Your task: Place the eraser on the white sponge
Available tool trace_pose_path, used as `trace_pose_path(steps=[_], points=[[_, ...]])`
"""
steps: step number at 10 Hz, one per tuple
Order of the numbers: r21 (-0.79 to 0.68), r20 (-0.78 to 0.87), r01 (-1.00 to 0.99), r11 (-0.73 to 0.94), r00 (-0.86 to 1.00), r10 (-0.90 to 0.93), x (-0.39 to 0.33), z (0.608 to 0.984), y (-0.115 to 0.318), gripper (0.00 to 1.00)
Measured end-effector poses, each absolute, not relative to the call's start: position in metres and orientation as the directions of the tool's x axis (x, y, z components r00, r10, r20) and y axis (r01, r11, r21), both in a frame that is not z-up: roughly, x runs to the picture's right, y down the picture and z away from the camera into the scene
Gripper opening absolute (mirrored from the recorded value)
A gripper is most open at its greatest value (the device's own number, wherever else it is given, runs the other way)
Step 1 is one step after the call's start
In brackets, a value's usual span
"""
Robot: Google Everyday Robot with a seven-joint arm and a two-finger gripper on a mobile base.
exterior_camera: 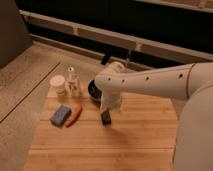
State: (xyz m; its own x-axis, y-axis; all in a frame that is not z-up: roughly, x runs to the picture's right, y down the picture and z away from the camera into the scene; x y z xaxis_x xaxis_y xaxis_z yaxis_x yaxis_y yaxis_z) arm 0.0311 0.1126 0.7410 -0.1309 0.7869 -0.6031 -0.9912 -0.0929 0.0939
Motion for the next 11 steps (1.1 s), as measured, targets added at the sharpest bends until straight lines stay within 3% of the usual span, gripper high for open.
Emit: trace_pose_path(steps=[8,11], points=[[-0.136,-0.637,-0.99,-0.048,0.05,0.769,-0.014,0.793,0.107,0.65],[-0.154,-0.701,-0.988,-0.019,0.096,0.707,-0.027,0.809,0.135,0.65]])
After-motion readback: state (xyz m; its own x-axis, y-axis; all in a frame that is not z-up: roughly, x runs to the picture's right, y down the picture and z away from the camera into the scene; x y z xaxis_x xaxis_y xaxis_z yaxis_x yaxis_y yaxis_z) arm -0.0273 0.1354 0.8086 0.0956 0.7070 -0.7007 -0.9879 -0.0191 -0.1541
